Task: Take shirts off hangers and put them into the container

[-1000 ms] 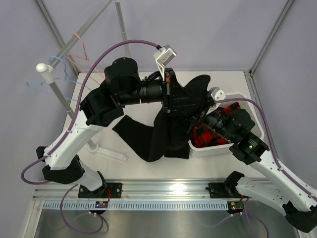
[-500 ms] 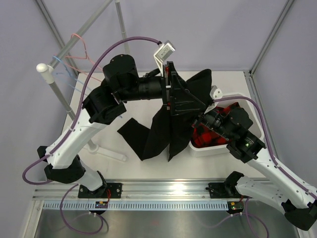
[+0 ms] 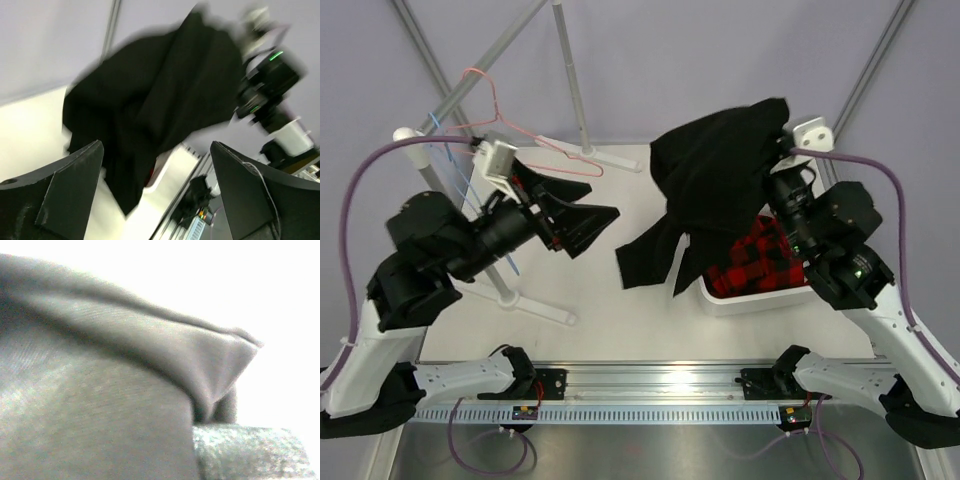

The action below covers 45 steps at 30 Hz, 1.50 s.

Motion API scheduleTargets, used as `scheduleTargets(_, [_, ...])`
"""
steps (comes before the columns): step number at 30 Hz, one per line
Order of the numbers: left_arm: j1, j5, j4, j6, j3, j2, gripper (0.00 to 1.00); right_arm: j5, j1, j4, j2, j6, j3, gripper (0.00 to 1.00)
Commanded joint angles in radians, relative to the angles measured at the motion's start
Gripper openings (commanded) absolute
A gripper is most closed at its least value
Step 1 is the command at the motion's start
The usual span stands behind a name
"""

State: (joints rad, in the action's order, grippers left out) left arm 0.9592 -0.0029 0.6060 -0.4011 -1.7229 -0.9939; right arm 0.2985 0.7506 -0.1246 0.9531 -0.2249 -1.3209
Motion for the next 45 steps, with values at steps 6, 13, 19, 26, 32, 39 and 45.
scheduleTargets(6, [0.0,-0.071,-0.031,-0.048,0.396,0.047,0.79,0.341,-0.016,0.266,0.079,-0.323,-0.343,0.0])
scheduleTargets(13, [0.001,-0.051,-0.058,-0.071,0.526,0.069,0.72,0.381,-0.034,0.333,0.117,-0.451,-0.465,0.0])
scheduleTargets(19, [0.0,-0.016,-0.069,-0.084,0.552,0.063,0.72,0.399,-0.066,0.356,0.185,-0.574,-0.569,0.0])
scheduleTargets(26, [0.001,-0.003,-0.072,-0.096,0.568,0.086,0.72,0.36,-0.167,0.307,0.214,-0.495,-0.509,0.0])
scheduleTargets(32, [0.001,-0.003,-0.069,-0.104,0.586,0.107,0.72,0.344,-0.232,0.28,0.197,-0.361,-0.354,0.0])
scheduleTargets(39, [0.001,-0.003,-0.061,-0.113,0.612,0.116,0.73,0.398,-0.275,0.181,0.173,-0.153,-0.21,0.0])
scheduleTargets(45, [0.001,-0.003,-0.061,-0.119,0.643,0.138,0.73,0.493,-0.277,-0.018,0.021,0.137,0.052,0.0])
